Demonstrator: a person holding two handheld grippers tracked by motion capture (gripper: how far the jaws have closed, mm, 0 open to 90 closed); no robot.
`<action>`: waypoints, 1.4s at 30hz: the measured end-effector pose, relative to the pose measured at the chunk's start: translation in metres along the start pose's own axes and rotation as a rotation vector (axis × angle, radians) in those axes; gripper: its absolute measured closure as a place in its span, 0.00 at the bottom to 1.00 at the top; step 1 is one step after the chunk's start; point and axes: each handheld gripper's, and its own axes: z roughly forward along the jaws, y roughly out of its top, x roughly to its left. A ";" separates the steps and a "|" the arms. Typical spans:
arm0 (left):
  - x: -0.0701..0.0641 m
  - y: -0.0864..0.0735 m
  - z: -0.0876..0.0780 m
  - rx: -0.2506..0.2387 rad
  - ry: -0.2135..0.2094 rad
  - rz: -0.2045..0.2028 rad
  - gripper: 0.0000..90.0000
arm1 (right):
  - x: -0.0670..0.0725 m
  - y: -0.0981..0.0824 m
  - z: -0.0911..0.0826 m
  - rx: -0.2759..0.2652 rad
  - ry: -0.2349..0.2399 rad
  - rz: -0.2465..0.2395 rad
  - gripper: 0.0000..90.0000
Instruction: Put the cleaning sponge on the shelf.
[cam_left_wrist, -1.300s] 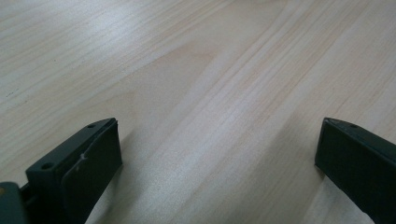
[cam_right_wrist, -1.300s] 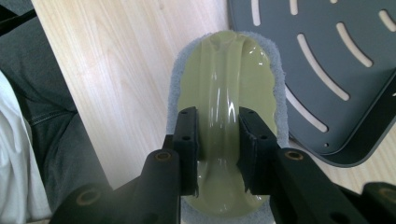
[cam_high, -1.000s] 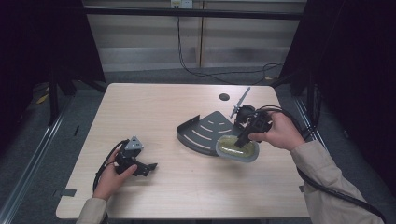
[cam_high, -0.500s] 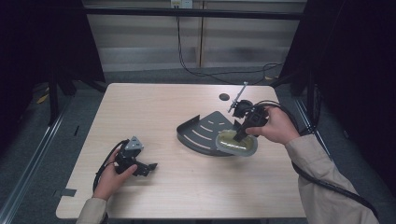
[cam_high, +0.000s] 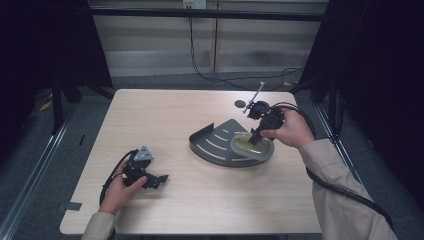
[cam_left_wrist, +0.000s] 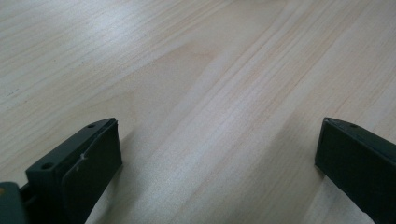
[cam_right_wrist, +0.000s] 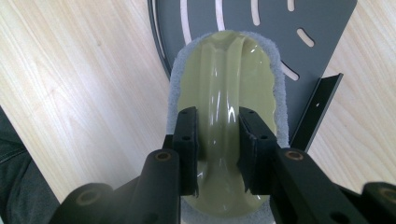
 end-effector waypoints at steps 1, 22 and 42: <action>0.000 0.000 0.000 0.000 0.000 0.000 0.00 | 0.000 0.000 0.000 0.000 0.000 0.000 0.79; 0.000 0.000 0.000 0.000 0.000 -0.001 0.00 | -0.018 0.008 0.013 -0.013 -0.010 0.047 0.79; 0.000 0.000 0.000 0.001 0.000 0.000 0.00 | -0.032 0.009 0.028 -0.031 -0.022 0.093 0.79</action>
